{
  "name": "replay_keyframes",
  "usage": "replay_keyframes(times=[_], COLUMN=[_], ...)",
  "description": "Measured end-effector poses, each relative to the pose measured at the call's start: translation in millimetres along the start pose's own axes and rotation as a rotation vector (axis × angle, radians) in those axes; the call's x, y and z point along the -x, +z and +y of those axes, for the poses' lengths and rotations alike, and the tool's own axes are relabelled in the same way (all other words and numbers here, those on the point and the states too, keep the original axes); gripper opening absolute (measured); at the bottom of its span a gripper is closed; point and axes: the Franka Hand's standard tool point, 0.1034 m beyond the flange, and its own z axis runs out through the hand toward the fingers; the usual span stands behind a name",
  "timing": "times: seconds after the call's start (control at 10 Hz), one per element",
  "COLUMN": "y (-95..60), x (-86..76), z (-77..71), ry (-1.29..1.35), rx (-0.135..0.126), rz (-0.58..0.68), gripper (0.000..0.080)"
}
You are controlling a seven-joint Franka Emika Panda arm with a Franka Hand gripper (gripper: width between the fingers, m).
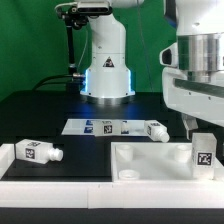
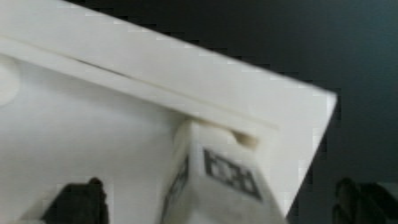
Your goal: Assemble one leg
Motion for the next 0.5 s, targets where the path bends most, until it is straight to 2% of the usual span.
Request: replay_keyframes(times=[0.3, 0.5], y=[0.3, -1.1], x=[-4.0, -6.1], z=[1.1, -1.6], ry=[-0.203, -0.644], rx=[0.004, 0.045], rz=[0.005, 0.061], gripper=[0.0649, 0.0649])
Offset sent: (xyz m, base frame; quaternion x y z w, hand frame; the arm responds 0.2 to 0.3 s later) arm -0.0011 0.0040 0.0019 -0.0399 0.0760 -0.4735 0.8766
